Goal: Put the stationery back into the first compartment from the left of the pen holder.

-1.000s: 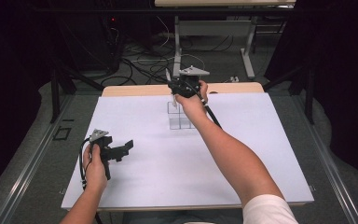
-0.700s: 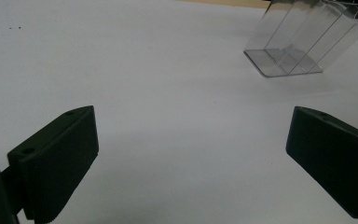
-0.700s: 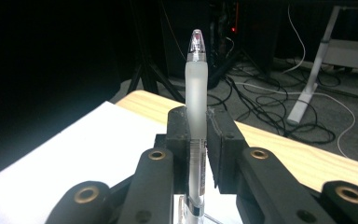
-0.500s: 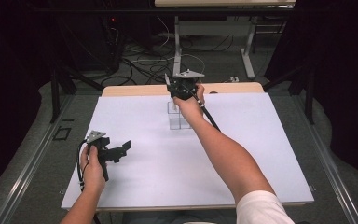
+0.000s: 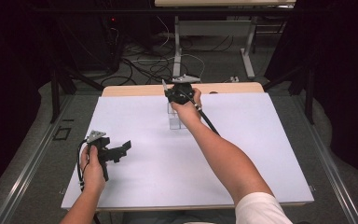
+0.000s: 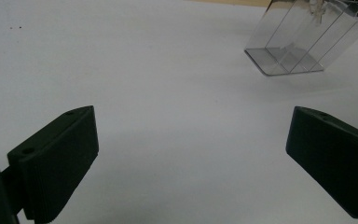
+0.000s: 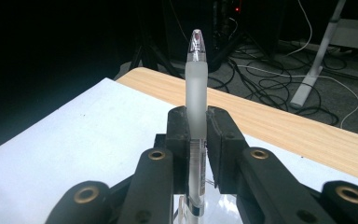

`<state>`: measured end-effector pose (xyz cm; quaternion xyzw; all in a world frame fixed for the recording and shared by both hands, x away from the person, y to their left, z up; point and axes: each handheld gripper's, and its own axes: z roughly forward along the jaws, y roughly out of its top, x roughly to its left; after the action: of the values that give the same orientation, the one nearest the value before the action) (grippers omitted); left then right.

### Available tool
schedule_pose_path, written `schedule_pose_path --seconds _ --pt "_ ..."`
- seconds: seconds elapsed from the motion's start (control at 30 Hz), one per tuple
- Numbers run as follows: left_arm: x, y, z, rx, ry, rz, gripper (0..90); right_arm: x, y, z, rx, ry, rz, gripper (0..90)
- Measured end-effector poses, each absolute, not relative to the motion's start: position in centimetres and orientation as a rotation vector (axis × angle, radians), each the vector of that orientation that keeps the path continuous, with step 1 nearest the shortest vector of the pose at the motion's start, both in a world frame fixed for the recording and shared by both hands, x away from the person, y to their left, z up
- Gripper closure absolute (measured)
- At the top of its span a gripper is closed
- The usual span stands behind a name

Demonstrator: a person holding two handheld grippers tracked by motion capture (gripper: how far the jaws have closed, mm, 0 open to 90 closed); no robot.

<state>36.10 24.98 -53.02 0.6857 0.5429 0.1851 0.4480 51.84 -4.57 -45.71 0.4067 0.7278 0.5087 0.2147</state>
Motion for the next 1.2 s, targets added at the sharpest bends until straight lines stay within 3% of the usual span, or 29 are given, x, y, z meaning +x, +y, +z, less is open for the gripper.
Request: schedule_pose_path --seconds 0.2,0.47,0.93,1.2 --pt "36.1 24.9 -53.0 1.697 1.346 0.457 2.3 51.8 -4.7 -45.7 1.141 2.052 1.397 78.2" --pt "36.1 24.8 -53.1 1.702 1.342 0.458 2.3 51.3 -5.6 -45.0 1.150 2.090 1.366 58.8" --pt "36.3 24.5 -53.0 1.720 1.332 0.464 2.3 47.7 -9.7 -44.9 1.105 2.127 1.332 46.8" --pt "36.5 24.3 -53.1 1.726 1.331 0.461 2.3 44.7 -12.0 -45.8 1.132 2.119 1.356 24.3"
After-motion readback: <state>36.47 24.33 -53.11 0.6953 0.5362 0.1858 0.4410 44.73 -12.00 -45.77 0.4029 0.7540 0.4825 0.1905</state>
